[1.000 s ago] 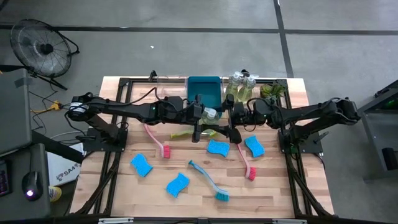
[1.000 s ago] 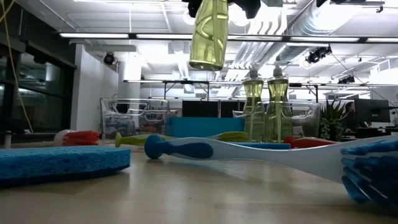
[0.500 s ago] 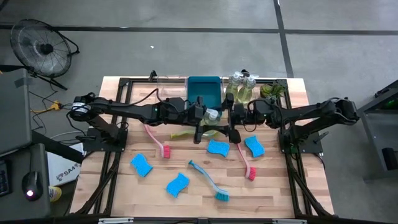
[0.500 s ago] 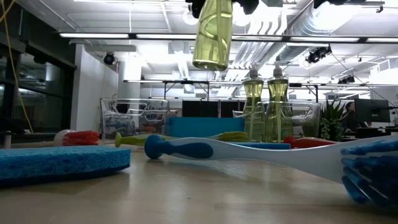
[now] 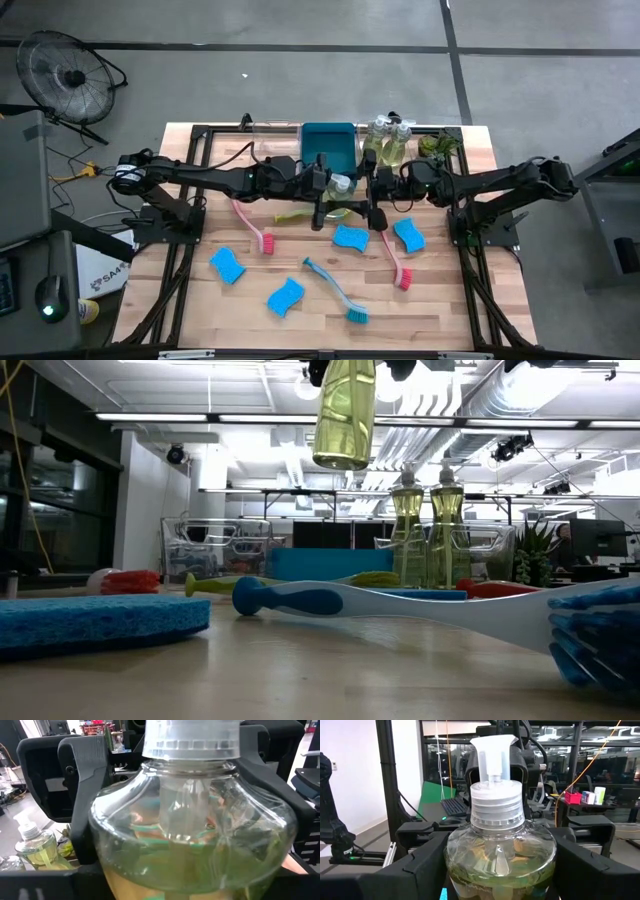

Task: Pick & Place Kitchen Sink Supplies
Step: Put the green dish soap into the right transparent bin

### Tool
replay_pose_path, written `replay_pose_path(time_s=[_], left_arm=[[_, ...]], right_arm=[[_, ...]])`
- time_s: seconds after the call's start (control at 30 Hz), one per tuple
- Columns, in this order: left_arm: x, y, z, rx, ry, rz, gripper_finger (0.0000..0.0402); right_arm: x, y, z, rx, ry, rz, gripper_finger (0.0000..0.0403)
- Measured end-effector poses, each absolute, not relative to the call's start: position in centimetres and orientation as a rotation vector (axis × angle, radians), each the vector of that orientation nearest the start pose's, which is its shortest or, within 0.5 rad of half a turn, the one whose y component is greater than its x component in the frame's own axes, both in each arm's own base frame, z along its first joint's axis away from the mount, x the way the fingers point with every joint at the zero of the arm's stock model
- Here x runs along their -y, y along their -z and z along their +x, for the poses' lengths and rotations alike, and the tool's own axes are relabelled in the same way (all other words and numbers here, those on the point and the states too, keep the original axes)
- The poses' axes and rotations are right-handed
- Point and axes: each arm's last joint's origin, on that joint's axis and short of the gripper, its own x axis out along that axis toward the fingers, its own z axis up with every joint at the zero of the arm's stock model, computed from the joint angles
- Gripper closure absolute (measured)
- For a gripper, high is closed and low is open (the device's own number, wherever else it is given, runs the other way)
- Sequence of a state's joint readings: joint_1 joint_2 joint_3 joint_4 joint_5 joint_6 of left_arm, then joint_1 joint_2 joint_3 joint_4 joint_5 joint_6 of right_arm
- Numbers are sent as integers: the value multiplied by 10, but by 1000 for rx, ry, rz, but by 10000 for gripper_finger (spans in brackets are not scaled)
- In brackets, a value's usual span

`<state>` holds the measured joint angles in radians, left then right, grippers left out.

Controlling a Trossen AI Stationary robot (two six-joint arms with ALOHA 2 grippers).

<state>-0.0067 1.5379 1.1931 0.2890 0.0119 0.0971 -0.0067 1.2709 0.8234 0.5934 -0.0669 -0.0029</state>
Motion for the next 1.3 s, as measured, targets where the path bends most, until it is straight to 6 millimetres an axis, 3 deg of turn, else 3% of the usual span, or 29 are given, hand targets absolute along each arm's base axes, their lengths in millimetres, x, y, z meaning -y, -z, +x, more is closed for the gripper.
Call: replay_pose_path(time_s=[0.17, 0.5, 0.67, 1.03, 1.3], left_arm=[[3, -336, 359, -55, 22, 97, 183], [4, -336, 358, -58, 71, 99, 90], [3, -338, 350, -112, 78, 130, 74], [-2, -361, 302, -273, -111, 226, 74], [-6, -376, 268, -325, -234, 261, 74]], right_arm=[[0, -318, 284, 147, -54, 1, 122], [1, -317, 285, 141, -14, 19, 122], [2, -316, 285, 126, 12, 23, 122], [11, -310, 283, 48, 200, 29, 122], [18, -303, 275, -37, 541, 66, 122]])
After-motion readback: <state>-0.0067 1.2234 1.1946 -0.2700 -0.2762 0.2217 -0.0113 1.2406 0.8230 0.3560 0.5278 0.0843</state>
